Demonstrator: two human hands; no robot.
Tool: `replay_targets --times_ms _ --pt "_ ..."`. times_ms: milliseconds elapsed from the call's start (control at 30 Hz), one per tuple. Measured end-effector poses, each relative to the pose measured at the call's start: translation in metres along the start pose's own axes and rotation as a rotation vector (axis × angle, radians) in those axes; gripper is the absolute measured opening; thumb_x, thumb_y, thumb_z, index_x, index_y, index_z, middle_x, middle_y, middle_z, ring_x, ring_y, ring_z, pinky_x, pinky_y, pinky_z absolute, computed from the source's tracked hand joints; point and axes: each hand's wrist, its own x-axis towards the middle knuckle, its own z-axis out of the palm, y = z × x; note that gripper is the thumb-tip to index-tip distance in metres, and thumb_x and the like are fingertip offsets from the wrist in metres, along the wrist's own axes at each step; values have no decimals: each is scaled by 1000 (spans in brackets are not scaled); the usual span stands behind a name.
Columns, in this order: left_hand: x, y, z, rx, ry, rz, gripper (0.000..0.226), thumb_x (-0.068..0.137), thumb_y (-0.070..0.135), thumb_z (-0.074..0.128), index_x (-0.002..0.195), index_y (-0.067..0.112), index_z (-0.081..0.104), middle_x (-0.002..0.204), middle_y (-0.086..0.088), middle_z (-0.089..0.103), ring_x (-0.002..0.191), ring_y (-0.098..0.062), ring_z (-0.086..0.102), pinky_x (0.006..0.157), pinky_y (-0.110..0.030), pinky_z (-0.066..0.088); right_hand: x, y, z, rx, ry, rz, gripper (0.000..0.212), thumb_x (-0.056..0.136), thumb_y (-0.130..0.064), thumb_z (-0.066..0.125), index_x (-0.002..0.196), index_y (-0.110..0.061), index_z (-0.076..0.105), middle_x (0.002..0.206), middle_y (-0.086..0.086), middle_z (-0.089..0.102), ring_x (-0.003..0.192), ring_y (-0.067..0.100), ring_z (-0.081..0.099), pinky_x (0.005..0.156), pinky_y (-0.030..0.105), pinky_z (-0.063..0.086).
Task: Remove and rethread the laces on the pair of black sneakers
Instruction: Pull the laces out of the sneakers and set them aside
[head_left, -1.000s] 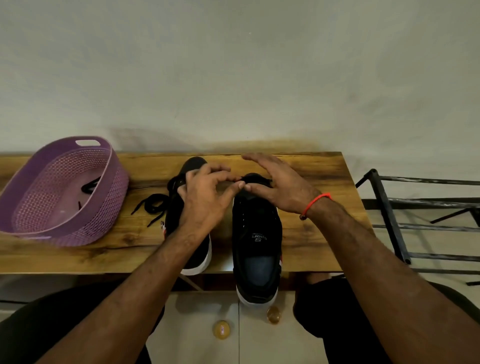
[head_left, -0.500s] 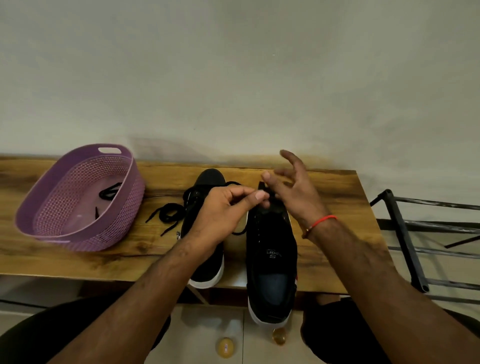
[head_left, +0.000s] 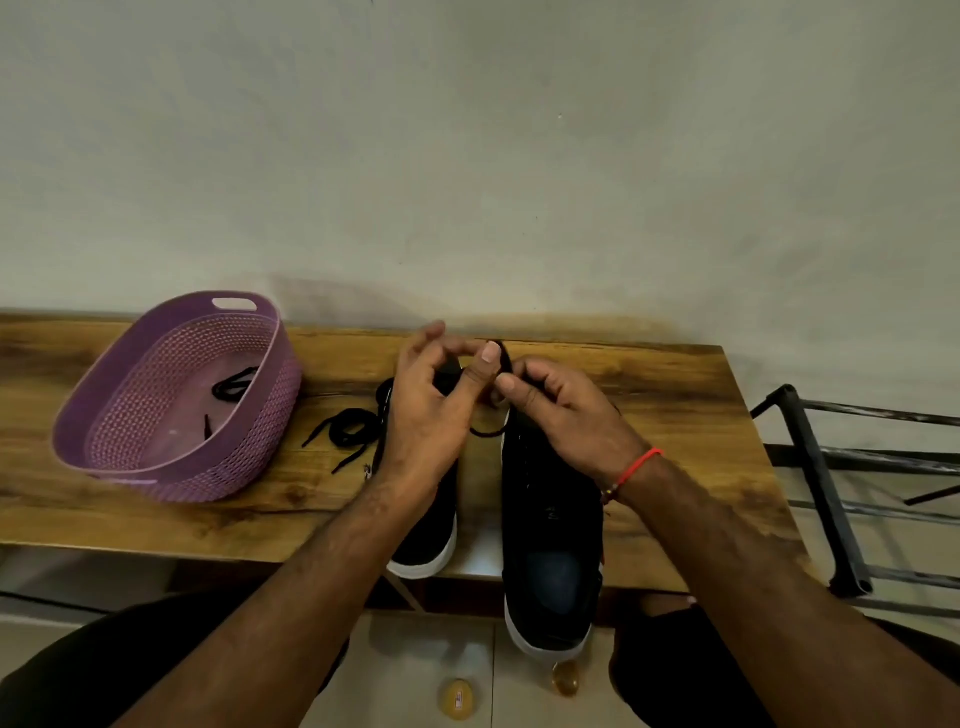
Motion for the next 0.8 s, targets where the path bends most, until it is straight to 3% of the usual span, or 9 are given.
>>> replay_targets --times_ms 100,167,267,333,433,500,600,700,800 --pt "4 -2 -7 85 -134 87 60 87 62 62 139 36 46 139 9 57 131 -10 54 109 -44 46 -1 -14 -14 31 -70 14 23 104 -14 48 88 -5 62 64 0 61 63 11 56 68 22 46" --pt "3 1 -7 93 -321 114 55 94 49 60 145 31 46 134 6 64 129 -8 57 110 -42 46 -2 -21 -24 58 -129 22 25 102 -19 50 85 -7 63 56 3 52 53 10 47 58 18 40" --pt "0 6 -4 54 -383 111 40 95 40 63 132 24 63 119 4 73 115 -10 67 102 -39 53 -5 -30 -38 49 -174 41 28 99 -24 54 82 -7 67 55 11 51 52 12 45 57 20 41" --pt "0 8 -3 40 -411 123 28 91 31 64 117 22 71 107 5 76 106 -11 70 96 -33 56 -8 -32 -46 46 -176 69 28 99 -24 57 83 -4 68 53 -5 53 52 14 46 56 23 41" --pt "-1 12 -6 36 -509 79 20 94 26 62 106 17 75 88 1 76 94 -20 73 93 -39 56 -6 -36 -51 -6 -61 69 24 96 -22 60 83 -3 68 55 -11 60 47 7 47 48 20 40" --pt "-2 17 -10 -127 -615 -82 25 98 21 56 113 7 71 81 -3 70 87 -26 72 96 -45 55 -2 -36 -52 -67 97 33 19 95 -19 63 81 -7 68 55 -16 61 48 2 52 50 21 47" --pt "-5 29 -12 -470 -727 -286 26 102 15 49 117 4 68 77 -2 54 66 -15 60 91 -43 57 4 -29 -55 -141 226 -17 16 97 -19 62 84 -10 68 59 -17 62 56 1 58 58 22 53" --pt "-4 35 -13 -741 -721 -340 30 100 10 48 118 10 72 80 1 54 56 -6 50 81 -34 60 4 -17 -53 -340 95 4 16 98 -28 59 89 -19 68 78 -8 67 68 4 60 64 26 51" --pt "0 41 -18 -900 -646 -305 40 95 1 46 129 9 66 93 -1 68 71 -9 67 79 -30 61 0 -9 -41 -666 -148 -10 20 101 -36 53 103 -19 64 81 -6 64 69 6 57 65 32 47"
